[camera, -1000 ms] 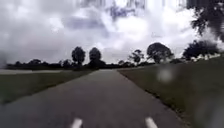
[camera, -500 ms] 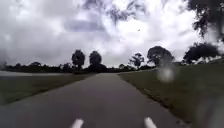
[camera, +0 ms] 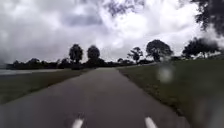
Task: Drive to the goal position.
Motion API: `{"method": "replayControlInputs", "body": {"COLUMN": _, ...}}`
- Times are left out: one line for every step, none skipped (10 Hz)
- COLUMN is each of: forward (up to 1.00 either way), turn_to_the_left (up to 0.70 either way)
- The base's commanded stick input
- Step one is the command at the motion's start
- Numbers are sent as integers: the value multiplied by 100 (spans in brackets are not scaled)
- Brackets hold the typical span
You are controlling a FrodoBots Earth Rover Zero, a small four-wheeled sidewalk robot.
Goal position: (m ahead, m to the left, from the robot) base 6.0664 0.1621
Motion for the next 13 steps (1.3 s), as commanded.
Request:
{"method": "replayControlInputs", "body": {"forward": 85, "turn_to_the_left": 0}}
{"method": "replayControlInputs", "body": {"forward": 85, "turn_to_the_left": 0}}
{"method": "replayControlInputs", "body": {"forward": 85, "turn_to_the_left": 0}}
{"method": "replayControlInputs", "body": {"forward": 85, "turn_to_the_left": 0}}
{"method": "replayControlInputs", "body": {"forward": 85, "turn_to_the_left": 0}}
{"method": "replayControlInputs", "body": {"forward": 85, "turn_to_the_left": 0}}
{"method": "replayControlInputs", "body": {"forward": 85, "turn_to_the_left": 0}}
{"method": "replayControlInputs", "body": {"forward": 85, "turn_to_the_left": 0}}
{"method": "replayControlInputs", "body": {"forward": 85, "turn_to_the_left": 0}}
{"method": "replayControlInputs", "body": {"forward": 85, "turn_to_the_left": 0}}
{"method": "replayControlInputs", "body": {"forward": 85, "turn_to_the_left": 0}}
{"method": "replayControlInputs", "body": {"forward": 85, "turn_to_the_left": 0}}
{"method": "replayControlInputs", "body": {"forward": 85, "turn_to_the_left": 0}}
